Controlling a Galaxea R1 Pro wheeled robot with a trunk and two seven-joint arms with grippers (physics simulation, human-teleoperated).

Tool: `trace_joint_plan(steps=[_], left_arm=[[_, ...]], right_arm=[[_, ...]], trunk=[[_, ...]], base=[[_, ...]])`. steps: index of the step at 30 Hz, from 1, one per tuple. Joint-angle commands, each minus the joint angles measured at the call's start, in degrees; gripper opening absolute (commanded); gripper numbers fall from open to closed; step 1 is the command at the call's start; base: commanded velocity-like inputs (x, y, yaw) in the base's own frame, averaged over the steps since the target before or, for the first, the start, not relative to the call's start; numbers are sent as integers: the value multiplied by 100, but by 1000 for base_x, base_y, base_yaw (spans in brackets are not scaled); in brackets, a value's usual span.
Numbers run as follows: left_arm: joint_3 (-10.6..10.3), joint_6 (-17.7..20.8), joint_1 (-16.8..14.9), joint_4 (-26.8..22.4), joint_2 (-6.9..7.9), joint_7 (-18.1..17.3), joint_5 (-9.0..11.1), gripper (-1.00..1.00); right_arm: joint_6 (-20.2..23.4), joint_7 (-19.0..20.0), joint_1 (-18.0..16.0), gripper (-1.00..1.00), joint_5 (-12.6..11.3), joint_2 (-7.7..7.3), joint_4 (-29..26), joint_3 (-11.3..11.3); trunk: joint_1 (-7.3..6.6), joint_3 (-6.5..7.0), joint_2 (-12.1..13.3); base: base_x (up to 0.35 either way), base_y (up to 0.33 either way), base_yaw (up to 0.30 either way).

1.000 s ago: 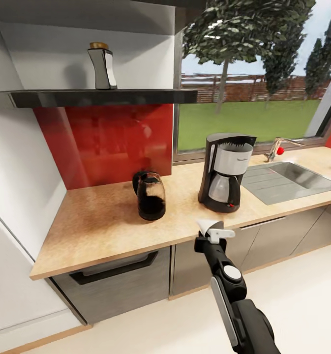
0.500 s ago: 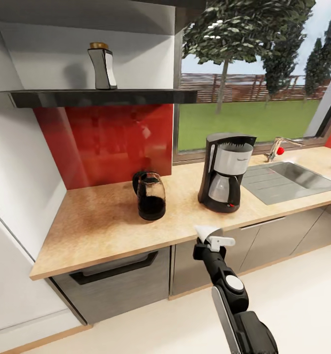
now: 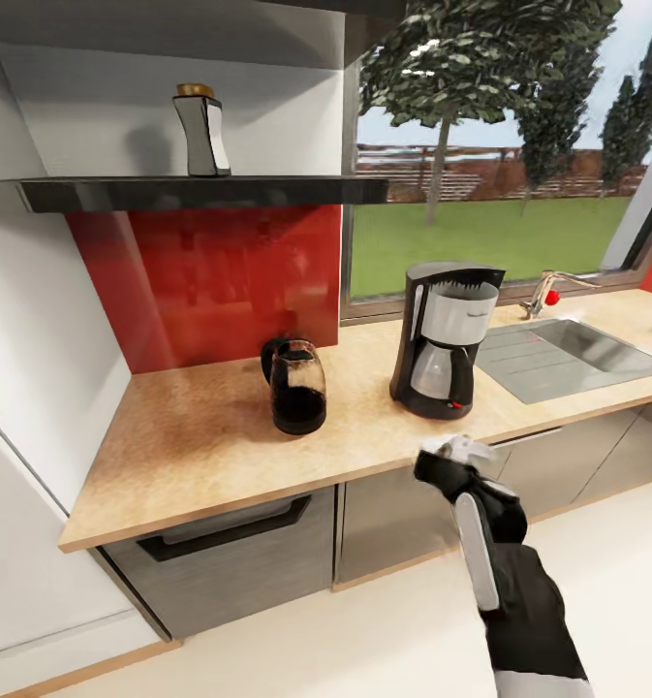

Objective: Set up a coffee station on the kitchen countertop: keep the coffee maker on the countertop, move the bottle of coffee from the kitchen shelf to the counter next to the coffee maker, place a paper coffee filter on top of the coffee maker, put the saucer next to the coffee maker with the coffee cup on the saucer, and place the electric kettle next to the coffee maker.

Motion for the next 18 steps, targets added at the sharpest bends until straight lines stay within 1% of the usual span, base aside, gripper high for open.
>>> trace_joint_plan(steps=[1,2,4,5,7,8,9,10,11,13,14,15,16,17,18], left_arm=[[40,-28,-5,7,-4,8,-53,100],[39,-30,-5,7,-4,8,-53,100],[38,-35,-5,7,-7,3,-58,100],[38,-35,-5,7,-7,3,-59,100],[37,-37,-5,9,-8,1,-60,100],[37,-37,-5,8,-8,0,-61,100],[37,-37,-5,8,-8,0,-61,100],[37,-37,-5,10,-8,0,-61,100],[37,-37,-5,9,-6,0,-61,100],[37,-39,-5,13,-2,0,-62,100],[37,-41,-5,14,-2,0,-62,100],[37,-43,-5,15,-1,0,-62,100],[37,-44,-5,15,0,0,-62,100],[37,-45,-5,15,0,0,-62,100],[37,-45,-5,16,0,0,-62,100]], right_arm=[[440,-55,-1655,-100,-139,6,-9,-321],[550,-65,-1760,-100,-164,6,-9,-348],[960,-172,-2210,-100,-220,6,-4,-426],[1043,-222,-2327,-100,-227,6,-3,-444],[1261,-510,-2782,-100,-245,6,8,-492],[1316,-696,-3012,-100,-246,6,25,-504],[1336,-792,-3124,-100,-246,6,45,-508],[1364,-988,-3341,-100,-245,6,118,-517],[1374,-1085,-3446,-100,-247,6,177,-521],[1397,-1416,-3843,-100,-251,6,509,-550],[1401,-1479,-3943,-100,-251,6,604,-569],[1405,-1582,-4148,-100,-252,6,794,-631],[1407,-1623,-4255,-100,-252,6,888,-673],[1409,-1685,-4477,-100,-250,6,1085,-777],[1410,-1708,-4594,-100,-249,6,1193,-837]], trunk=[[4,-10,-11],[4,-10,-11],[4,-10,-11],[4,-10,-11],[4,-10,-11],[4,-10,-11],[4,-10,-11],[4,-10,-11],[4,-10,-11],[4,-10,-11],[4,-10,-11],[4,-10,-11],[4,-10,-11],[4,-10,-11],[4,-10,-11]], base=[[0,0,0],[0,0,0],[0,0,0],[0,0,0],[0,0,0],[0,0,0],[0,0,0],[0,0,0],[0,0,0],[0,0,0],[0,0,0],[0,0,0],[0,0,0],[0,0,0],[0,0,0]])
